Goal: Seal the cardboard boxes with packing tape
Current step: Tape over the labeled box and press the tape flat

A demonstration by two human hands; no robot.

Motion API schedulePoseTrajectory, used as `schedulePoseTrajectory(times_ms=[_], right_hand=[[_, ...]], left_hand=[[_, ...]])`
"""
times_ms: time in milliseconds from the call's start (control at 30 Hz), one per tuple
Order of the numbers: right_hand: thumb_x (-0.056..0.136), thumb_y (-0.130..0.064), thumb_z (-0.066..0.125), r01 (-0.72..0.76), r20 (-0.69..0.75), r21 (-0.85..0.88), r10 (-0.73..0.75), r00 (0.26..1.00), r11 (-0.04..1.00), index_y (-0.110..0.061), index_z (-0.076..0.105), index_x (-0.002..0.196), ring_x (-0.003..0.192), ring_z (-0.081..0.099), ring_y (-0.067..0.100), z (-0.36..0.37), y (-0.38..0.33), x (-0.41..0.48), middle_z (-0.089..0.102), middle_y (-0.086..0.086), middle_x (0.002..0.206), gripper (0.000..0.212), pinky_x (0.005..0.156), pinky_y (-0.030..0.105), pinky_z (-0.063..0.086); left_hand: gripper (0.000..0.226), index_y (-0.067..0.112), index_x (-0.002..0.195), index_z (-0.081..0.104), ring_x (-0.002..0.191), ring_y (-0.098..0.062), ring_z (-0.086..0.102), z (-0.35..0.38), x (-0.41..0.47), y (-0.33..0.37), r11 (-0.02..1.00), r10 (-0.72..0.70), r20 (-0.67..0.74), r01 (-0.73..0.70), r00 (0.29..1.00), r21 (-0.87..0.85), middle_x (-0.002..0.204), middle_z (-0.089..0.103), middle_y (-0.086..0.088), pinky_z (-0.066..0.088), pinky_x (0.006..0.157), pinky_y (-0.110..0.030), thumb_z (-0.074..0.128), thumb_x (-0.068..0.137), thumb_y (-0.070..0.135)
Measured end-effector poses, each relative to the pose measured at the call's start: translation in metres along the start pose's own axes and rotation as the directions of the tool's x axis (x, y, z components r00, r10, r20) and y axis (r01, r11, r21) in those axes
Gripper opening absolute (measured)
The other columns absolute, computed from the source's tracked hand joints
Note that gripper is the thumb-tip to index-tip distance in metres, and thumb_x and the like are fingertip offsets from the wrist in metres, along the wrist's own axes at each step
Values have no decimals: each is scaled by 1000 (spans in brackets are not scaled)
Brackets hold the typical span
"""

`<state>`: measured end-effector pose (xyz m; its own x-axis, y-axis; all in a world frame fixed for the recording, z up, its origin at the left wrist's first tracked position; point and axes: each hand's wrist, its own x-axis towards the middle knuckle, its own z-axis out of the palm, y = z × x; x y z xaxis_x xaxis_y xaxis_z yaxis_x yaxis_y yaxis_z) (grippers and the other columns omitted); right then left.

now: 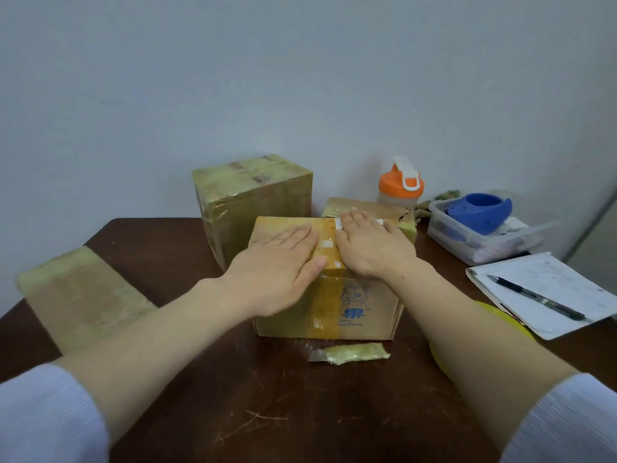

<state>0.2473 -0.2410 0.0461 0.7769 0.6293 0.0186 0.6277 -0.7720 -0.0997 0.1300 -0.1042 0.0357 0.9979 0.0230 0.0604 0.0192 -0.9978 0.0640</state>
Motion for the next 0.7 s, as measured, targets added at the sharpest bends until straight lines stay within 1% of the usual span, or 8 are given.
schedulePoseTrajectory(times_ms=[167,267,333,400,467,533,600,700], right_hand=[[101,-36,9,4,4,5,-4,1000,1000,-13,5,152,147,0,15,0,-1,0,1,2,160,56,118,43,3],[100,-38,11,17,-5,22,-17,1000,1000,-13,9,152,147,4,16,-2,-2,-2,4,3,160,57,117,44,4],[100,-41,17,6,-46,57,-3,999,998,-15,15,151,147,6,19,-5,-1,-4,8,4,160,58,116,44,3],[96,-47,29,-102,-148,98,116,982,990,-16,20,149,146,6,25,-7,7,-7,14,9,158,62,116,47,3],[90,-50,44,-280,-151,251,323,934,927,-14,20,147,142,19,34,-10,17,-14,23,17,153,72,115,50,18],[86,-43,57,-335,16,588,403,915,737,-11,29,142,127,44,32,-12,26,-23,44,15,142,70,105,49,39],[84,-30,64,-247,18,767,364,931,592,-13,43,132,113,56,26,-9,31,-30,59,7,127,55,96,46,47],[77,-12,71,-71,-148,813,322,935,578,-19,36,133,108,61,25,-13,30,-38,62,4,119,67,90,47,51]], left_hand=[[67,16,151,-2,146,-13,-6,-8,18,-11,979,-197,31,198,980,-55,159,-7,1,-1,117,-33,8,97,54],[75,9,150,-6,145,-21,-13,-16,28,-9,915,-334,99,347,937,-205,158,-14,-7,-2,118,-38,25,98,53],[93,7,149,-10,145,-28,-11,-23,28,-9,804,-449,144,469,882,-366,157,-16,-14,1,117,-40,43,92,57],[105,12,149,-15,143,-32,12,-25,24,-13,610,-511,221,532,831,-588,158,-3,-15,17,115,-41,56,85,56],[102,13,150,-10,130,-25,36,-22,18,-18,466,-508,215,476,834,-746,153,24,-11,32,106,-34,63,86,44],[96,14,151,-3,130,-23,38,-19,12,-19,401,-515,146,388,845,-830,152,29,-8,34,103,-31,65,87,32],[99,20,152,-2,130,-21,40,-18,3,-19,357,-510,69,285,857,-890,151,31,-4,36,101,-29,70,84,23],[109,29,151,6,125,-19,43,-19,-12,-19,464,-539,-88,208,838,-861,144,36,-1,39,105,-38,81,73,20]])
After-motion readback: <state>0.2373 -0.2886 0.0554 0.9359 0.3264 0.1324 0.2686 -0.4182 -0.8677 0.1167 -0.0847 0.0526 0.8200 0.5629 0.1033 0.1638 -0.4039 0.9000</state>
